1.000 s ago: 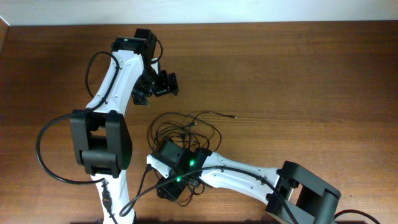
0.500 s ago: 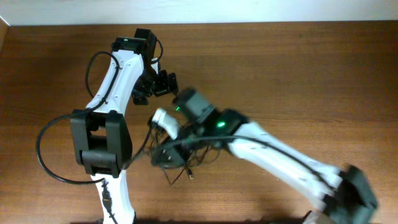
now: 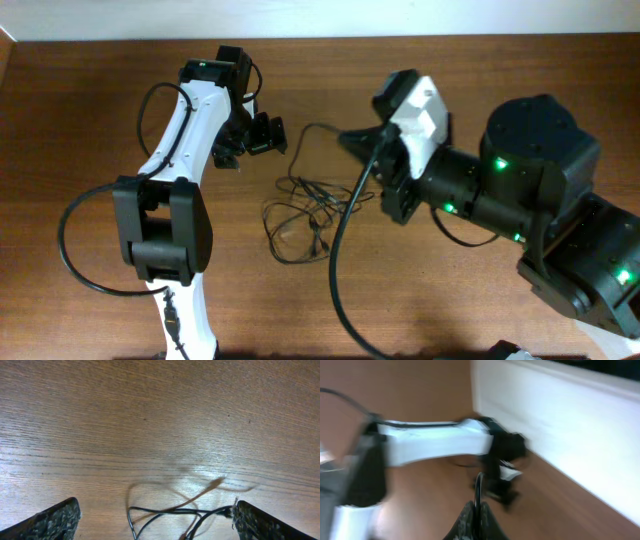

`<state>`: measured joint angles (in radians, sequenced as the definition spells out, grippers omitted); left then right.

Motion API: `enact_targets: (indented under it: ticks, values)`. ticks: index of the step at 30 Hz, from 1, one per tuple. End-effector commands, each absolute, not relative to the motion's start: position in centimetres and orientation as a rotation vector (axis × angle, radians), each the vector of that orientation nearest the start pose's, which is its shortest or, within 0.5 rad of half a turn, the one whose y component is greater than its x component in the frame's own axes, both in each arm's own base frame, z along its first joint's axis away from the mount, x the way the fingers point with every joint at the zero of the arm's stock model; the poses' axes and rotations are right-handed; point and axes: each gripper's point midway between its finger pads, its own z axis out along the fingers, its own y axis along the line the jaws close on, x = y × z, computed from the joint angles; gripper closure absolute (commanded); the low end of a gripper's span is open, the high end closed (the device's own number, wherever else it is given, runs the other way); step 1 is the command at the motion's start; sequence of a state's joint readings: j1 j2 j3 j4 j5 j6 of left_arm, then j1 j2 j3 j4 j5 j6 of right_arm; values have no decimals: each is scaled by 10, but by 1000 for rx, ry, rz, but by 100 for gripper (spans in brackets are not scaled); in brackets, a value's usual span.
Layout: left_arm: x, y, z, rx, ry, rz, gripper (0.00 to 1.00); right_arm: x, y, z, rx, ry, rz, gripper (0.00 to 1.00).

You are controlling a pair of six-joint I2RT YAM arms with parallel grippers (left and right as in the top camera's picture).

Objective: Untangle cables

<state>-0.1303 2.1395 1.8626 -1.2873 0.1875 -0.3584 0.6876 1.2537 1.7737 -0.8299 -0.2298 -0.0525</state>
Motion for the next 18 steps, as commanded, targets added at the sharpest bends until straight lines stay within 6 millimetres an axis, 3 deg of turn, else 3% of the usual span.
enact_targets:
  ticks: [1,2,3,6,9,12,14,16,17,18]
  values:
    - [410,-87,88,-330,3137,-306,1,286,228,423,-716,1925,376,96]
    - [410,-87,88,-330,3137,-306,1,293,223,403,-684,2011,325,96]
    - [410,-87,88,-330,3137,-306,1,301,212,368,-649,2152,209,96]
    - [410,-87,88,-330,3136,-307,1,306,194,313,-607,2376,20,96]
    - [410,-87,88,-331,3137,-306,1,311,177,288,-527,2477,-133,96]
    - [410,-87,88,-330,3137,-306,1,317,170,305,-467,2458,-86,96]
    - [410,-87,88,-330,3136,-307,1,313,181,332,-457,2428,128,96]
    - [434,-92,90,-305,3039,-347,1,302,187,370,-454,2370,383,96]
    - [431,-98,91,-302,3046,-402,1,291,192,388,-473,2335,543,96]
    - [428,-108,94,-247,3053,-493,9,285,193,398,-504,2304,613,96]
